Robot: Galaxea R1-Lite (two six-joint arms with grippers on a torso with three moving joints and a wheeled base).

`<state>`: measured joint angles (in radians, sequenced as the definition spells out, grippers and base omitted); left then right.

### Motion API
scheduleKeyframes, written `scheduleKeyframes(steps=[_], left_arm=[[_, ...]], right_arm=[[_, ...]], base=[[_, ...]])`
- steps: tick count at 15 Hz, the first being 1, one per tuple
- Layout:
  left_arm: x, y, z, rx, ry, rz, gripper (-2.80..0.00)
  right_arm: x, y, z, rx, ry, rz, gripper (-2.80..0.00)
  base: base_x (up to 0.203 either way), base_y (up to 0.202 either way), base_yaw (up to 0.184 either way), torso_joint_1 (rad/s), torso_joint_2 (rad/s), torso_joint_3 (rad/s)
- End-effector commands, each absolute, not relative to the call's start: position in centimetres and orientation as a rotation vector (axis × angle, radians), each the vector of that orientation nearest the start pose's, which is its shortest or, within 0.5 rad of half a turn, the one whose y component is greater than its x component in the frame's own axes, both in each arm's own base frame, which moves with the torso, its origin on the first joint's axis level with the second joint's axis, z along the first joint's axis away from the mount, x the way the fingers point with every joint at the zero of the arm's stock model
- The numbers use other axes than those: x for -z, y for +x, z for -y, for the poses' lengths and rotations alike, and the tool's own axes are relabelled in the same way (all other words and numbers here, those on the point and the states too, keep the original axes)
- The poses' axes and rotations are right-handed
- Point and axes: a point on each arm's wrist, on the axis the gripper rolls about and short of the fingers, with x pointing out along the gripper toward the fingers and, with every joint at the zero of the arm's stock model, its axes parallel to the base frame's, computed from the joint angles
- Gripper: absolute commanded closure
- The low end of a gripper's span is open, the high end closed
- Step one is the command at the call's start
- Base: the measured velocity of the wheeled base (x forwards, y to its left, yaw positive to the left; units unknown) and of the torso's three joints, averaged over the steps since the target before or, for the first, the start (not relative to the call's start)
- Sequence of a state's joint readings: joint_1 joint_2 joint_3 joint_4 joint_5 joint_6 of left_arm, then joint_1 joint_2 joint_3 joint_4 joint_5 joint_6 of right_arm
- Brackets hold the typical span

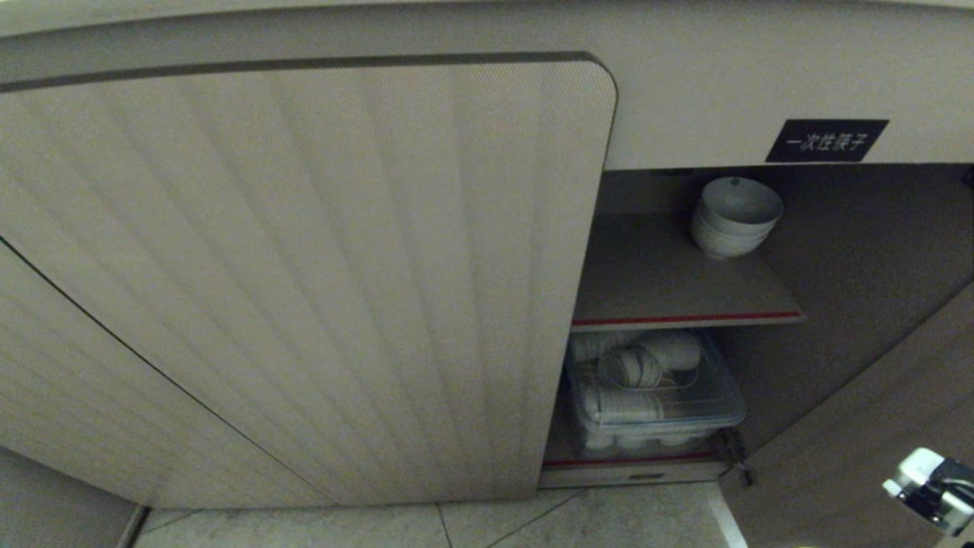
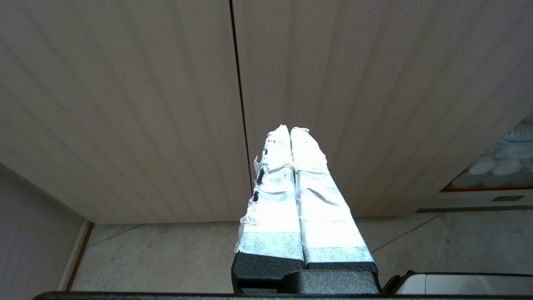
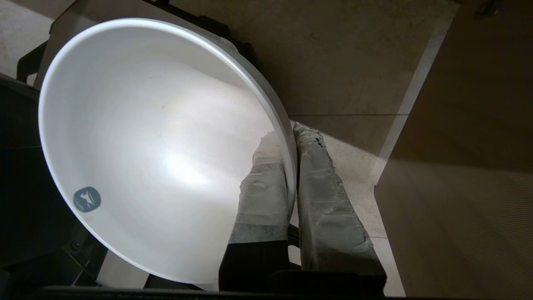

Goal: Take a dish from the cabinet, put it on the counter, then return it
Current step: Place it on the table

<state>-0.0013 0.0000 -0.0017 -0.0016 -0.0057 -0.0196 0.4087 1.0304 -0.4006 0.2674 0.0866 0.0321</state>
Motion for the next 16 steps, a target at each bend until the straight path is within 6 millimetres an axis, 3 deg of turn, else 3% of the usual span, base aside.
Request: scheduleKeyframes(steps=[1,16], left_arm=[[-7.61,-2.29,0.01,0.005,-0.020,0.003,0.00],[-7.61,-2.29,0.01,0.007,-0.020,0.003,0.00]], right_arm=[[-13.55,8.68,-4.14,-0.461,-0.122,-0.904,0.00],[-13.56,8.67,-4.39,-0.509,-0.129,-0.909,0.00]], base=[[0.000,0.000,0.000,0.000,0.00,0.000],[0.000,0.000,0.000,0.000,0.00,0.000]])
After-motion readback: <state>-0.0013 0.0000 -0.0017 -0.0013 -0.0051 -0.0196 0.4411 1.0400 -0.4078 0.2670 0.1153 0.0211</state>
